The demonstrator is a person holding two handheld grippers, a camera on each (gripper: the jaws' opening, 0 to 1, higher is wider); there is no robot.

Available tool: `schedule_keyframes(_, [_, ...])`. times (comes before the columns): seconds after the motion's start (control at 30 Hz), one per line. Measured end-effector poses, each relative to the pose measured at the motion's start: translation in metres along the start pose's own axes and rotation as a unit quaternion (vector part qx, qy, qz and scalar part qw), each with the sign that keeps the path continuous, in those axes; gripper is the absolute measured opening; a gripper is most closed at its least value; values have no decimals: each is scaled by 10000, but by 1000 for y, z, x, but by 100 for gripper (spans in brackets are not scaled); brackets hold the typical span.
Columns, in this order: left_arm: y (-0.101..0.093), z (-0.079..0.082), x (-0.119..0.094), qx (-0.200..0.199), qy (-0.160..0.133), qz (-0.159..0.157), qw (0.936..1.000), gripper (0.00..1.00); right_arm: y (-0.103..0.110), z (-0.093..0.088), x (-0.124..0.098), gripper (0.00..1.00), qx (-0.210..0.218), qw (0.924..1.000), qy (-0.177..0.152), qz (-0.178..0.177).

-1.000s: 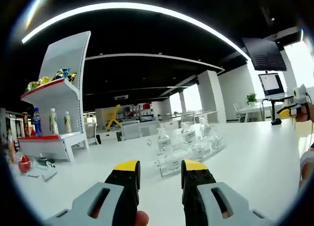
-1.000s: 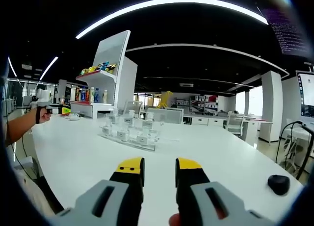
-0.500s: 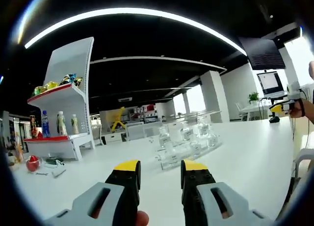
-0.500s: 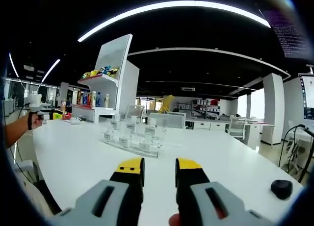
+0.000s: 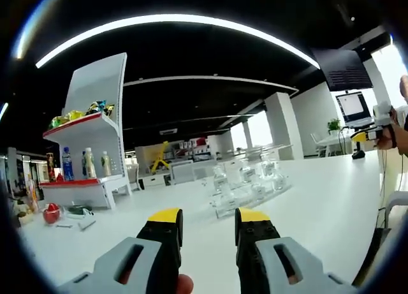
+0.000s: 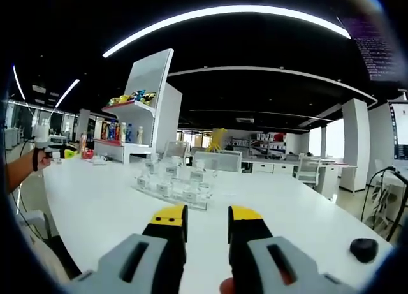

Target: Identify the label on the chemical reagent bottle, grasp the chemical reagent bottle, and place it in the designated position on the reagent rack

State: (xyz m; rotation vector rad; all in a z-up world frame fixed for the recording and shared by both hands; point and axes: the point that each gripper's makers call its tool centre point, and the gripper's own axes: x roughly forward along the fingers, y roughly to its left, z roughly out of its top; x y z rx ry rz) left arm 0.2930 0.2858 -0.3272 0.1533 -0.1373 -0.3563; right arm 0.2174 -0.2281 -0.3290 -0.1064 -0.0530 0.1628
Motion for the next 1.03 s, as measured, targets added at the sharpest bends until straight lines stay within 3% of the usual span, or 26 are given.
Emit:
schedule_keyframes(0.4, [-1,-4,0,27,25,2,10000,33,-8,-4,-9,25,33,9999,12,-132])
schedule_keyframes(0.73, [1,-6,-6,-89,-44,75,9999,33,-1,3,-16,25,63,9999,-15,-145])
schedule_keyframes(1.03, [-2,5,-9,-61,-106,103,9999,33,-4,2,-24,25,118,9998,-57,-160])
